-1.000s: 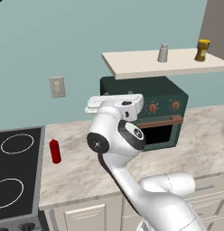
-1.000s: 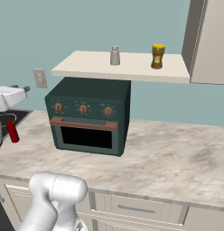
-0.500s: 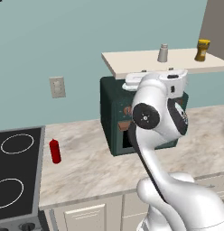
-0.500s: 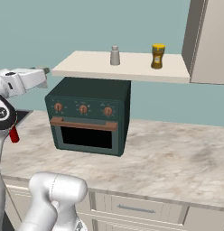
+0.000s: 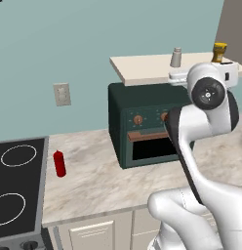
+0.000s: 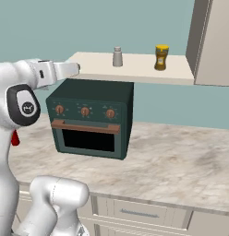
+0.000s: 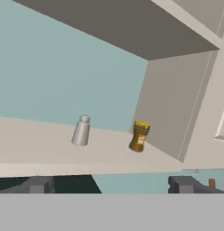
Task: Collect the turmeric, ketchup, and shaker from the cabinet and place them next to the stove.
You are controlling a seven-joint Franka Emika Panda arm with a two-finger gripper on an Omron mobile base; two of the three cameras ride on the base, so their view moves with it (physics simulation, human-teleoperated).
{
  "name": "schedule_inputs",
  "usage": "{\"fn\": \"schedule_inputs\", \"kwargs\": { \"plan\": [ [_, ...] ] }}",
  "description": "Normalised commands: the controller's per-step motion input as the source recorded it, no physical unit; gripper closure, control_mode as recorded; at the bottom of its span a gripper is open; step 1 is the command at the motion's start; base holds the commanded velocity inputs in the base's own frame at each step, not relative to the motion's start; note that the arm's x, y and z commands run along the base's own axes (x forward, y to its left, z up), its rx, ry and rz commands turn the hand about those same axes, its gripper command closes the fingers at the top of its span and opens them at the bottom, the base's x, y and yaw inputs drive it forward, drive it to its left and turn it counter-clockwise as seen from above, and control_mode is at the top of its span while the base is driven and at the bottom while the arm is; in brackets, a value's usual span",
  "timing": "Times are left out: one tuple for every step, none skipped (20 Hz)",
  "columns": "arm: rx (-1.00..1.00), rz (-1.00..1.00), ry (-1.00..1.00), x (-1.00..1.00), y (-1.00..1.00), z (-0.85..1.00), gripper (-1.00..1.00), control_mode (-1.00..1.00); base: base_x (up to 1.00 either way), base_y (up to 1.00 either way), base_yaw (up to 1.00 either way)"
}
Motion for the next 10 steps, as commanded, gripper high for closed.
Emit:
{"fn": "schedule_inputs", "kwargs": {
  "plan": [
    [0.10, 0.00, 0.09, -0.02, -0.61, -0.16, -1.00, -1.00, 0.00, 0.00, 0.00],
    [0.09, 0.00, 0.08, 0.00, -0.49, -0.20, -1.00, -1.00, 0.00, 0.00, 0.00],
    [0.08, 0.00, 0.10, 0.00, -0.38, -0.17, -1.00, -1.00, 0.00, 0.00, 0.00],
    [0.00, 0.00, 0.12, 0.00, 0.00, -0.16, -1.00, -1.00, 0.00, 0.00, 0.00],
    [0.00, 0.00, 0.09, 0.00, 0.00, -0.06, -1.00, -1.00, 0.00, 0.00, 0.00],
    [0.00, 0.00, 0.12, 0.10, 0.00, -0.07, -1.00, -1.00, 0.00, 0.00, 0.00],
    [0.00, 0.00, 0.09, 0.09, -0.01, -0.02, -1.00, -1.00, 0.00, 0.00, 0.00],
    [0.00, 0.00, 0.07, 0.11, -0.04, -0.02, -1.00, -1.00, 0.00, 0.00, 0.00],
    [0.01, 0.00, 0.07, 0.13, -0.07, -0.01, -1.00, -1.00, 0.00, 0.00, 0.00],
    [0.01, 0.00, 0.06, 0.12, -0.08, -0.02, -1.00, -1.00, 0.00, 0.00, 0.00]
  ]
}}
